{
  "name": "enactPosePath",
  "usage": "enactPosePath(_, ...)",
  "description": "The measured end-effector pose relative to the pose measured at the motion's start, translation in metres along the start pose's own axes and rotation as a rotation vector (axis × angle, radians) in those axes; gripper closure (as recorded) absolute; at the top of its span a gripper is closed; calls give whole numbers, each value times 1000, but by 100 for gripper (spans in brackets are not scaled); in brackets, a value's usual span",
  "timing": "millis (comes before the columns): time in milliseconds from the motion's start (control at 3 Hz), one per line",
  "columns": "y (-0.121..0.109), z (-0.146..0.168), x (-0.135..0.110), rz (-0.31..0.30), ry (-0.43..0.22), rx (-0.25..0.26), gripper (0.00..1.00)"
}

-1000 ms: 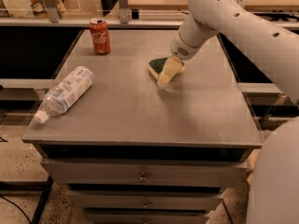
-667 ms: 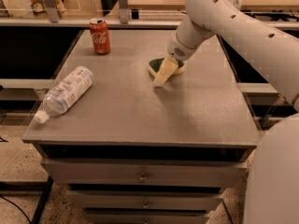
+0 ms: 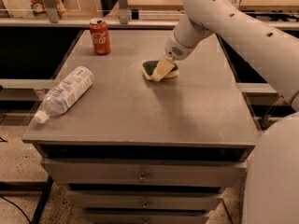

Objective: Pick sponge

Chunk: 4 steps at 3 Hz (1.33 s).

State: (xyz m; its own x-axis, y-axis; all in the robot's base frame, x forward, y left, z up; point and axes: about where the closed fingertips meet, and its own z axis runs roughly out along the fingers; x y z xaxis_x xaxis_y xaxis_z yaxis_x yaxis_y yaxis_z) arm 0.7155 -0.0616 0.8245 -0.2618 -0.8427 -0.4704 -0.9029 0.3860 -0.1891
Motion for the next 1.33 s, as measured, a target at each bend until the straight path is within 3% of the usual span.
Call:
enactPosePath(333, -1, -3, -1, 0, 0, 0, 88)
enactPosePath(667, 3, -18, -10, -21, -2, 18, 100)
enactPosePath(1333, 11, -78, -54, -106, 14, 94, 100)
